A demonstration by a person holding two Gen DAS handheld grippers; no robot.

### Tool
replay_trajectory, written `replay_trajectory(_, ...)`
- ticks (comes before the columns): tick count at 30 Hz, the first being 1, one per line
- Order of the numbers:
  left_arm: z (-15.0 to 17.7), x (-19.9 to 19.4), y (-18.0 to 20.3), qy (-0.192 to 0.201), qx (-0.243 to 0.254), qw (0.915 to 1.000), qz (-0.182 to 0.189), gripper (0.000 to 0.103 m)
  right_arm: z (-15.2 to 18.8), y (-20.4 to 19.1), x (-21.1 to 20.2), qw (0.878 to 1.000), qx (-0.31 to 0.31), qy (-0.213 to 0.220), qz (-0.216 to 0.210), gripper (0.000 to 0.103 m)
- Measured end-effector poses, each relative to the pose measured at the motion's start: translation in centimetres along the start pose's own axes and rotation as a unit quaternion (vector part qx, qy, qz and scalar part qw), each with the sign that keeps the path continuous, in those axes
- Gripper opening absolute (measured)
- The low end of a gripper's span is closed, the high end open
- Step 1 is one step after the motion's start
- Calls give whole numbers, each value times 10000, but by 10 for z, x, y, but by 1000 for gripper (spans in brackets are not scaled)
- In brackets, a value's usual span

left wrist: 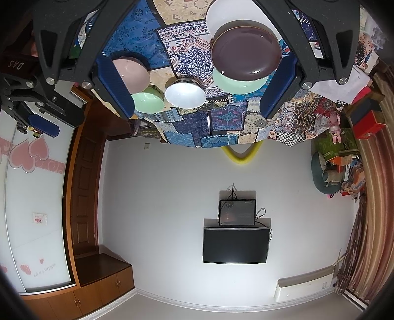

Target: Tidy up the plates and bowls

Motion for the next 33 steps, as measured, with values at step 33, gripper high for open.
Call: replay_trajectory(33,0,-1,2,7,9,10000,9,103,-2,0,0,10000,7,43,-6,103)
Point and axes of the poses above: each gripper's, at about its wrist camera, not at the fingertips, and x roughly the way its jaws point, y to its right, z to its underside, the point moved 9 cm from there along x, roughly the way its jaws point, and after that the axes turned 3 degrees about x, right-handed, at the moved point
